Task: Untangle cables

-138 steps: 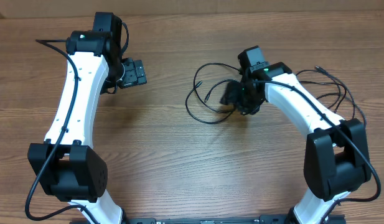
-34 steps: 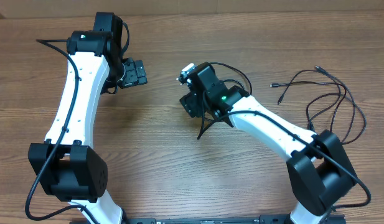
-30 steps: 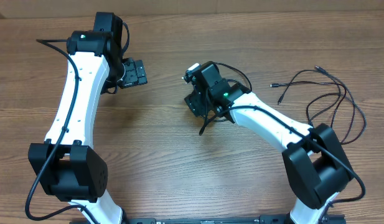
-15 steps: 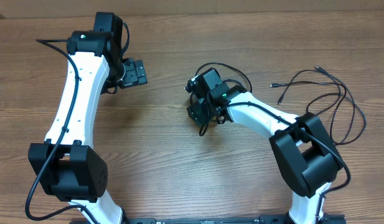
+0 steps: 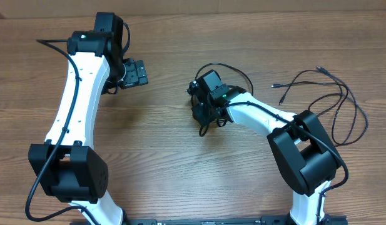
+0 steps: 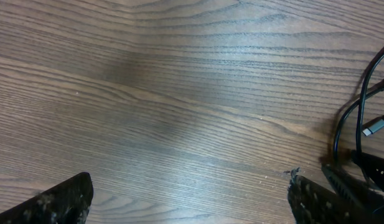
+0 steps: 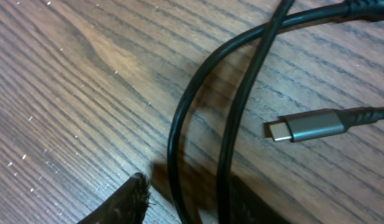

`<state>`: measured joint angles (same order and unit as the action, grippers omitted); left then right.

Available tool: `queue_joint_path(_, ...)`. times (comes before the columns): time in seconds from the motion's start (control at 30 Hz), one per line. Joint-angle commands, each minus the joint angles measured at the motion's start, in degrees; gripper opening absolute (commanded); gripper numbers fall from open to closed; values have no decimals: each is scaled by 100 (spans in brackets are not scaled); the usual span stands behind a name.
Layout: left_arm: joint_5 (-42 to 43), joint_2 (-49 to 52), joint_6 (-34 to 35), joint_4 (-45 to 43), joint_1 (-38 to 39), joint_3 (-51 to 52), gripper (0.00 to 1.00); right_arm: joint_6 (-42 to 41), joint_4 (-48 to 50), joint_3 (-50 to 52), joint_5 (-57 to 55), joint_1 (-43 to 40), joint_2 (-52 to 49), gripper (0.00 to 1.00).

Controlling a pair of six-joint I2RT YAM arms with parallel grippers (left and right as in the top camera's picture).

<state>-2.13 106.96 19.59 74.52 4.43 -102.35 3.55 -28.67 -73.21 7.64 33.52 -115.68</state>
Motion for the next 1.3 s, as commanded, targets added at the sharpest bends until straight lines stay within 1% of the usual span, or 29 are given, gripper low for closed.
queue_joint_path(0.0, 26, 57, 101, -7, 46, 24, 100, -72, -57, 50, 103, 26, -125, 44)
queue_joint_path(0.17, 26, 57, 103, -7, 46, 24, 100, -72, 4, 50, 105, 26, -125, 35)
queue_joint_path(0.27, 26, 57, 101, -7, 46, 24, 100, -72, 4, 50, 103, 26, -125, 34)
queue_joint_path(0.53, 26, 57, 103, -7, 46, 24, 100, -72, 26, 50, 98, 26, -125, 21)
queue_joint_path(0.73, 26, 57, 103, -7, 46, 24, 99, -74, 22, 50, 105, 26, -125, 4)
queue_joint_path(0.87, 26, 57, 101, -7, 46, 24, 99, -72, 26, 28, 105, 26, -120, 4)
queue_joint_path(0.97, 26, 57, 103, -7, 46, 24, 100, -74, -151, -142, 160, 24, -13, 4)
queue_joint_path(1.1, 26, 57, 103, -7, 46, 24, 100, -72, -551, -553, 501, 15, 389, 4)
queue_joint_path(1.27, 26, 57, 103, -7, 46, 24, 100, -72, -1056, -1220, 520, -35, 1038, 4)
